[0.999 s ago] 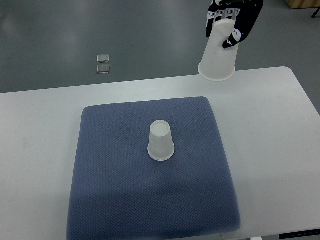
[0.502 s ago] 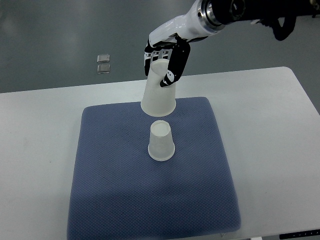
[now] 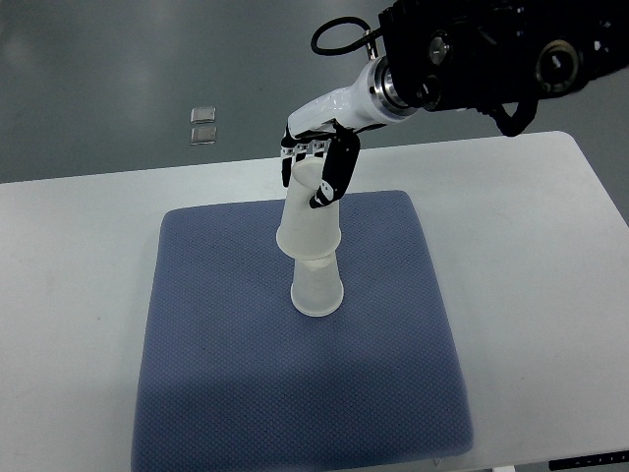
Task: Stack paper cups
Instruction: 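Lower the held cup onto the upside-down cup on the pad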
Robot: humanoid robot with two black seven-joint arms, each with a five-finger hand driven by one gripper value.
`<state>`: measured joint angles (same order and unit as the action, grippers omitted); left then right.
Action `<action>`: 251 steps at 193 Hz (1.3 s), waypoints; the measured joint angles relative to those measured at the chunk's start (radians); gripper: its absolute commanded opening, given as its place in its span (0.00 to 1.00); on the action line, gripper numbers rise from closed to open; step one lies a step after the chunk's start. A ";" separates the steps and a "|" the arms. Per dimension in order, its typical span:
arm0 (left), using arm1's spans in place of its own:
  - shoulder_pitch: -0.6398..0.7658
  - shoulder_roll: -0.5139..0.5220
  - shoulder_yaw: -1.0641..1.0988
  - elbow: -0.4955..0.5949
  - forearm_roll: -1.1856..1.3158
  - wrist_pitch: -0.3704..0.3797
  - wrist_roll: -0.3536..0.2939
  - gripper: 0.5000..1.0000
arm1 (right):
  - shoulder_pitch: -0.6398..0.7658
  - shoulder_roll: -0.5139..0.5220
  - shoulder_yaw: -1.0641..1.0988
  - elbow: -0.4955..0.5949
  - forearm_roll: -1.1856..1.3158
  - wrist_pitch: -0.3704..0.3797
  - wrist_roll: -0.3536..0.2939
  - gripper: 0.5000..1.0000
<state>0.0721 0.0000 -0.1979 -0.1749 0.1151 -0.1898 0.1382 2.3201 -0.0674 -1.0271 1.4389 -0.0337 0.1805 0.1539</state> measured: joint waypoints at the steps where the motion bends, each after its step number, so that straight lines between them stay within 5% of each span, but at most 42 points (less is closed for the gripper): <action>1: 0.000 0.000 0.000 0.000 0.000 0.000 0.000 1.00 | -0.001 0.000 0.000 0.000 0.000 -0.001 0.000 0.28; 177: 0.000 0.000 -0.001 0.001 0.000 0.000 0.000 1.00 | -0.071 0.037 -0.020 0.008 0.000 -0.069 -0.001 0.38; 251: 0.000 0.000 -0.001 0.002 0.000 0.001 0.000 1.00 | -0.087 0.048 -0.027 0.007 0.000 -0.088 0.000 0.59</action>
<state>0.0721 0.0000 -0.1993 -0.1734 0.1150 -0.1889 0.1378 2.2329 -0.0195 -1.0538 1.4460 -0.0336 0.0923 0.1542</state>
